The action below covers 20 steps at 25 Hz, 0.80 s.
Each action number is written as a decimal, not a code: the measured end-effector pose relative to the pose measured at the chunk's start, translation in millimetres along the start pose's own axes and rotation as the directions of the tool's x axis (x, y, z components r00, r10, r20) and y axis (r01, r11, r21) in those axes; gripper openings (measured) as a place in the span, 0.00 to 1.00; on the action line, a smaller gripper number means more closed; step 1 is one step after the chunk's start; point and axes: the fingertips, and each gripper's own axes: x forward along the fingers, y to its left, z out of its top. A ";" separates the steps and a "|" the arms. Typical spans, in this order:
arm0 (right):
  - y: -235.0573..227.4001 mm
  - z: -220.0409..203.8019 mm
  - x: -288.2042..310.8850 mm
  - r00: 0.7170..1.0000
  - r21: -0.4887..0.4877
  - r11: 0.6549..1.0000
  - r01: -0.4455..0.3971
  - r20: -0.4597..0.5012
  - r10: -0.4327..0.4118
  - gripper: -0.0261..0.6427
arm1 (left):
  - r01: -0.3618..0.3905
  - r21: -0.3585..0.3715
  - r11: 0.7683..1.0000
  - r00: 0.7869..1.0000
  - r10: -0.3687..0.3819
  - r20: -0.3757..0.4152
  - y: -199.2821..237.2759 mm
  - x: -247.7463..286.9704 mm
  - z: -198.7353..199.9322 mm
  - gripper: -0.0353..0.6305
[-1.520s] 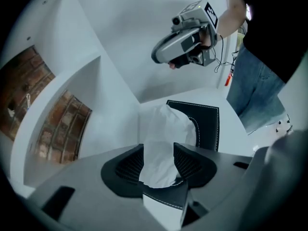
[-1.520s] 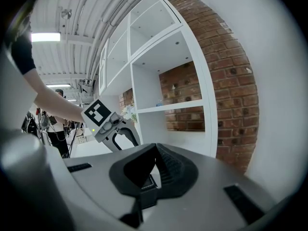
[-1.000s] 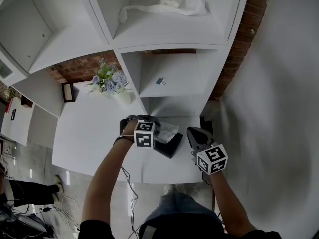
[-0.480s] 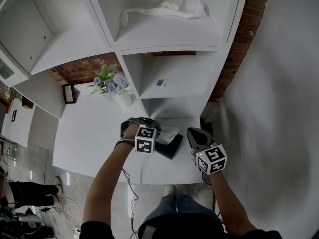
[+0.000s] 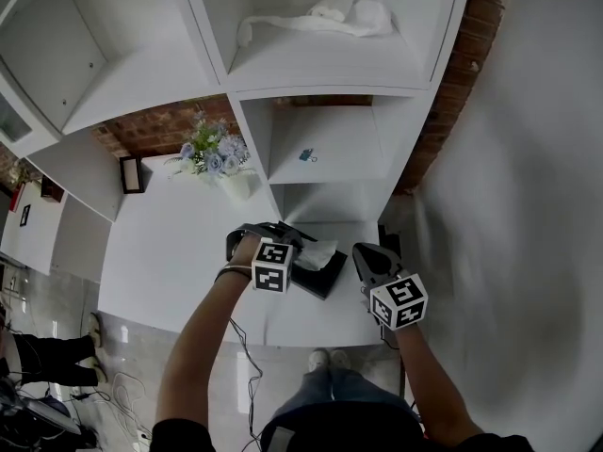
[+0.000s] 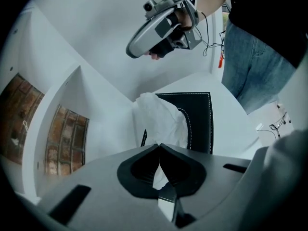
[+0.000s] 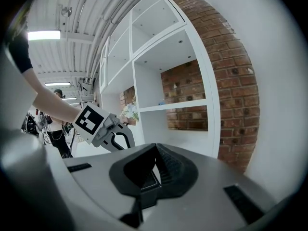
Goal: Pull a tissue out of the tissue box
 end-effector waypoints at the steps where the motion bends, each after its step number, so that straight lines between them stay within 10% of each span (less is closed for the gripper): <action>1: 0.7 0.4 -0.1 1.000 0.000 1.000 0.000 0.001 0.000 0.04 | -0.007 -0.008 1.000 1.000 0.007 0.004 0.2 -1.4 -0.3 0.07; 20: 10.6 7.6 -1.1 1.000 -0.009 1.000 -0.014 0.013 0.015 0.04 | -0.240 -0.194 0.951 0.962 0.260 0.085 43.5 -65.9 6.8 0.07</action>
